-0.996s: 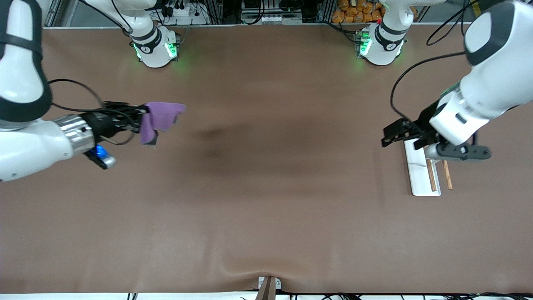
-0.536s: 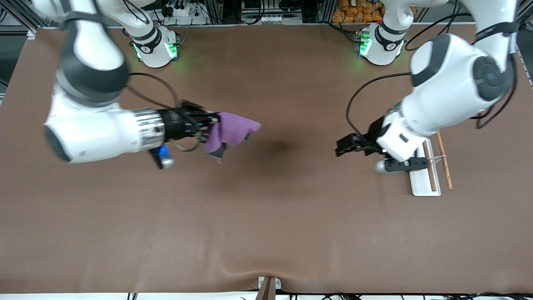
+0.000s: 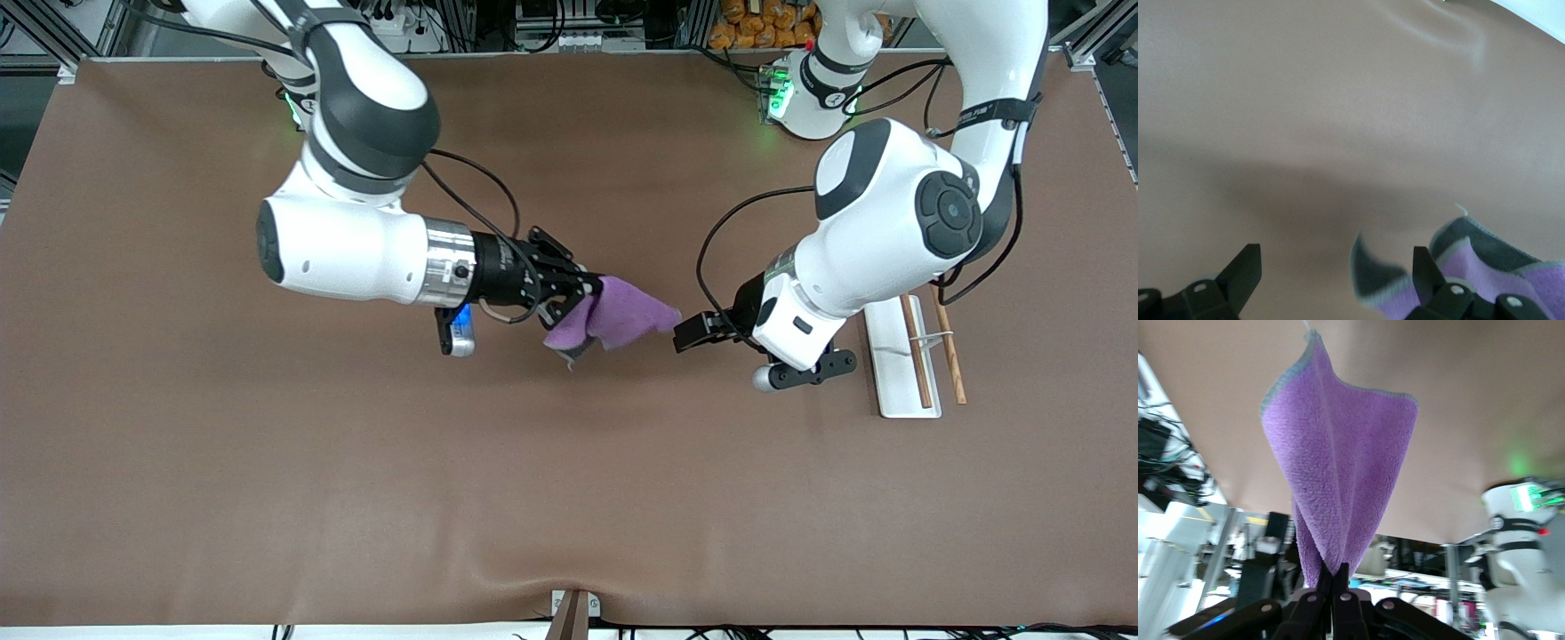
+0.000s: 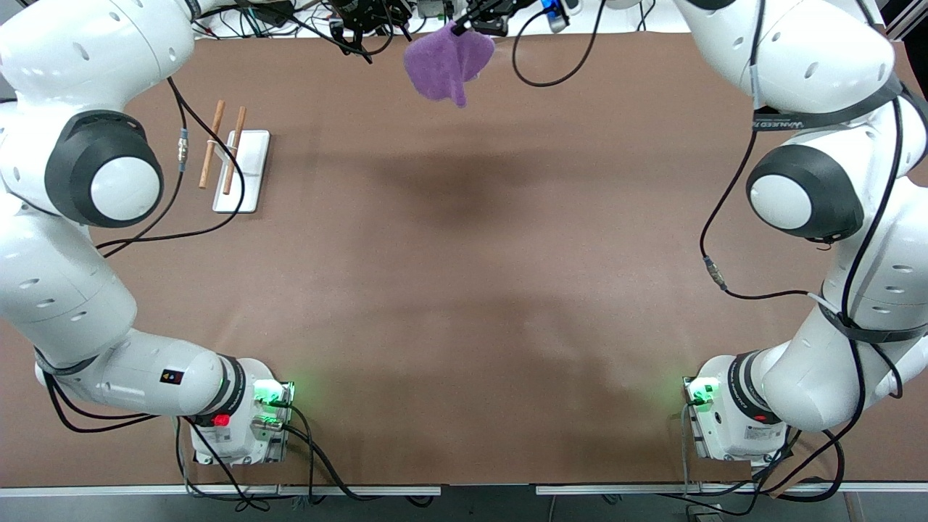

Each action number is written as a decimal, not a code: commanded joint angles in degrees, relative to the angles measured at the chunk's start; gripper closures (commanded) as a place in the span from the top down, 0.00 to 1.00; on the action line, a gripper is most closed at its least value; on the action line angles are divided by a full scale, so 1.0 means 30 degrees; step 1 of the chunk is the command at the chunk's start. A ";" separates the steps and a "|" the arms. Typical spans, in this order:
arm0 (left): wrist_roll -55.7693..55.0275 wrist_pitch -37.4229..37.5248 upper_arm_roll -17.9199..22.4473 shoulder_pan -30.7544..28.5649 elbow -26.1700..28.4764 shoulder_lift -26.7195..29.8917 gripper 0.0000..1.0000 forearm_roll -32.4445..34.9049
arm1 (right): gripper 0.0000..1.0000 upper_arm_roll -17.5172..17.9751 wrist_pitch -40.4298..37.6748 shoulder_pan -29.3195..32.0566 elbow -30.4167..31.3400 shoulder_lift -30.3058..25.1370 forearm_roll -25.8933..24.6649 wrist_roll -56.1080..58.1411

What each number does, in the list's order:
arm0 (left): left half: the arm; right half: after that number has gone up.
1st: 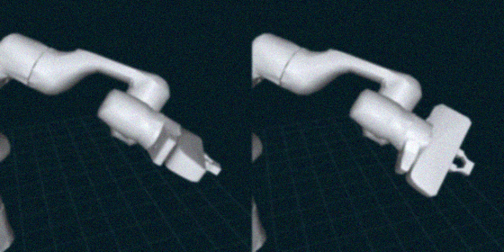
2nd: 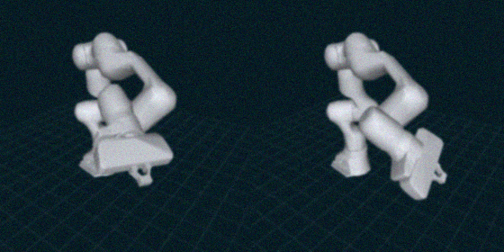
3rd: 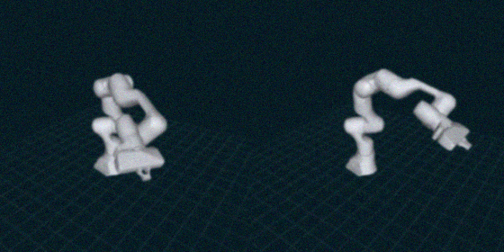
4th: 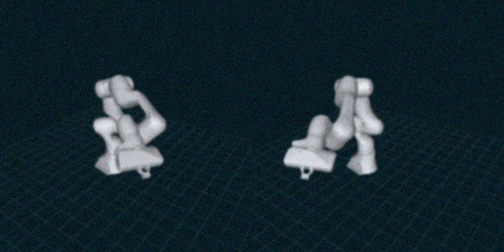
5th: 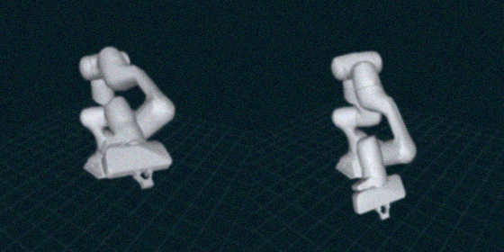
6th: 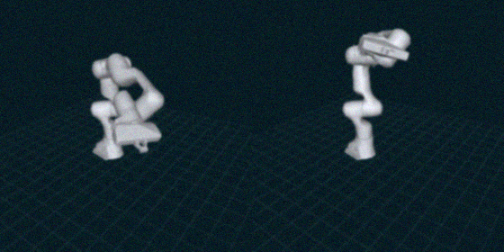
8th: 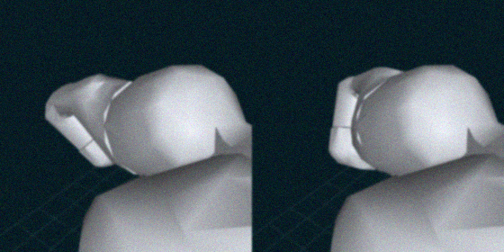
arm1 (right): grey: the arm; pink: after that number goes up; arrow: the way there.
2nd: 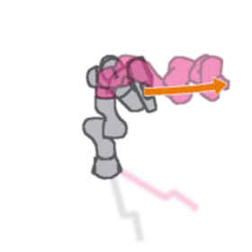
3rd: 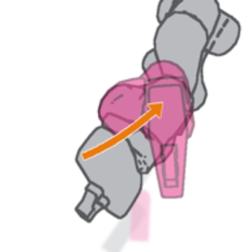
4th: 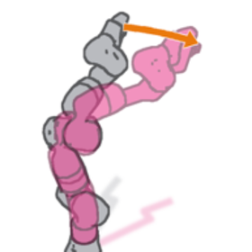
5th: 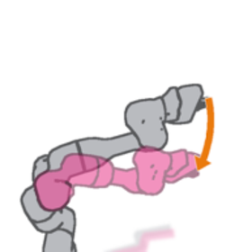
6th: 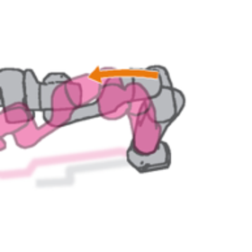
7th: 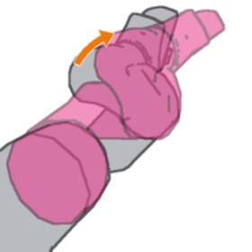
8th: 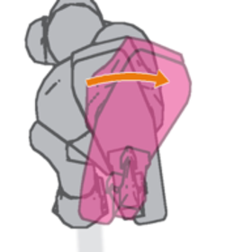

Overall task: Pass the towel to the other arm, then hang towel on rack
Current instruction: 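Carry the towel to center while the left gripper reaches toward it, then grasp the towel's hanging end with the left gripper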

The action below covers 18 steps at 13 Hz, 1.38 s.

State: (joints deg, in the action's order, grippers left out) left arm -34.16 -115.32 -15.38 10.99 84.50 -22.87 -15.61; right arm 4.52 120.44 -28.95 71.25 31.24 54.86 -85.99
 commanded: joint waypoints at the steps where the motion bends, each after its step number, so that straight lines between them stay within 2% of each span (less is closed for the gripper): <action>1: -0.0389 -0.0113 0.0057 0.0115 -0.0394 -0.0288 0.97 -0.0887 | 0.00 -0.0275 0.1829 -0.0954 -0.0164 0.0541 0.0609 -0.0635; 2: -0.0476 -0.0113 0.0057 0.0086 -0.0394 -0.0259 0.90 -0.1238 | 0.00 -0.0275 0.2387 -0.1015 -0.0165 0.0602 0.0755 -0.0664; 5: -0.1907 -0.0113 0.0086 -0.0236 -0.0394 -0.0083 0.82 -0.2880 | 0.00 -0.0275 0.2684 -0.1161 -0.0194 0.0690 0.0844 -0.0664; 9: -0.4195 0.0121 0.0203 -0.0148 -0.0277 -0.0229 0.65 -0.2618 | 0.00 -0.0246 0.3301 -0.1250 -0.0311 0.0837 0.0844 -0.0635; 16: -0.8033 0.0121 0.0291 -0.0148 -0.0306 -0.0523 0.58 -0.2472 | 0.00 -0.0275 0.3184 -0.1250 -0.0311 0.0807 0.0844 -0.0635; 18: -0.8707 0.0121 0.0291 -0.0148 -0.0306 -0.0493 0.48 -0.2472 | 0.00 -0.0275 0.3155 -0.1220 -0.0311 0.0778 0.0844 -0.0606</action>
State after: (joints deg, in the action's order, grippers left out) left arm -57.96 -115.44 -14.68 10.42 84.14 -24.36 -23.06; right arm 4.51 129.76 -31.81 71.21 33.28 56.04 -87.26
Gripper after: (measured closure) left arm 0.419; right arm 0.982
